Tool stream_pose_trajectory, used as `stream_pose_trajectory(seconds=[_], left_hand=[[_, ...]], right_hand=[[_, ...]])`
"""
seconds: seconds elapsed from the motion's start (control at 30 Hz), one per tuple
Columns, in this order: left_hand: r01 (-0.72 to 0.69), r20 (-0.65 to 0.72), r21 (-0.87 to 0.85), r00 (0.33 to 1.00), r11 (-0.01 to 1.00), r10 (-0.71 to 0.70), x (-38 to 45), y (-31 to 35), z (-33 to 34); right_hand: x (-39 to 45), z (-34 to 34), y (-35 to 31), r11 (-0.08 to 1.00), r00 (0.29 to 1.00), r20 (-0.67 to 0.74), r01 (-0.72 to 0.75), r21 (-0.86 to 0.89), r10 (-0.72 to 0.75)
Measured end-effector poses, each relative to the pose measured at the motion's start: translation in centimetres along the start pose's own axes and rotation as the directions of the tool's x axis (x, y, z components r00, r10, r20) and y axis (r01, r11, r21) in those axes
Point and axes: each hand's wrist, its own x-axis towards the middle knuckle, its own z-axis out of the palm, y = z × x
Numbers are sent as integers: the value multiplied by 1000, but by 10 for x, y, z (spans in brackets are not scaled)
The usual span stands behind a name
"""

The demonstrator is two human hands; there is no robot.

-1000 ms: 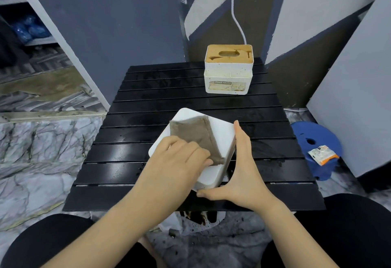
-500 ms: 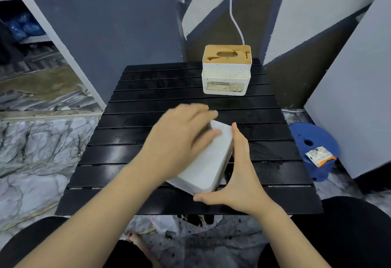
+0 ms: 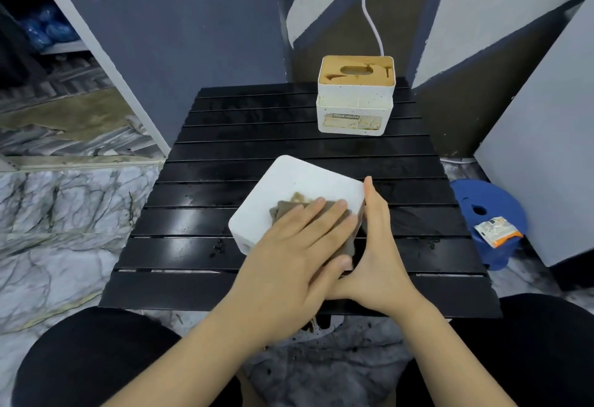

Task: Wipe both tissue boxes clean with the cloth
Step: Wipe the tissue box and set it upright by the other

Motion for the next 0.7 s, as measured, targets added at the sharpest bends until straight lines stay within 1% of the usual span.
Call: stream_pose_trajectory(seconds=[0.03, 0.1, 0.2, 0.23, 0.3, 0.37, 0.43, 0.47, 0.53, 0.7], left_hand=[[-25, -25, 7, 999, 1000, 25, -11, -4, -2], [-32, -80, 23, 996, 999, 34, -30, -18, -10], [51, -133, 72, 990, 996, -41, -34, -46, -25], [103, -120, 80, 988, 991, -93, -27, -55, -28], [210, -53, 97, 977, 973, -206, -3, -64, -28], [277, -5, 157, 960, 948, -280, 29, -65, -18], [314, -13, 245, 947, 917, -321, 61, -60, -5], [324, -24, 264, 944, 908, -330, 73, -54, 0], [315, -27, 237, 948, 919, -317, 85, -38, 9], [190, -42, 118, 982, 975, -186, 66, -2, 18]], right_hand=[[0, 0, 0, 1000, 1000, 1, 7, 4, -7], [-1, 1, 1, 1000, 1000, -3, 16, -2, -16], [0, 1, -1, 1000, 1000, -8, 17, -6, -17], [0, 2, -1, 1000, 1000, -9, 13, -10, -13], [0, 2, -2, 1000, 1000, -6, 6, -20, -6], [-1, 2, -3, 1000, 1000, -6, 5, -22, -5], [0, 2, -4, 1000, 1000, -6, 5, -22, -5], [0, 2, -5, 1000, 1000, -7, 5, -25, -5], [2, 3, -5, 999, 1000, -8, 2, -42, -3], [3, 4, -3, 997, 1000, -5, 13, -75, -13]])
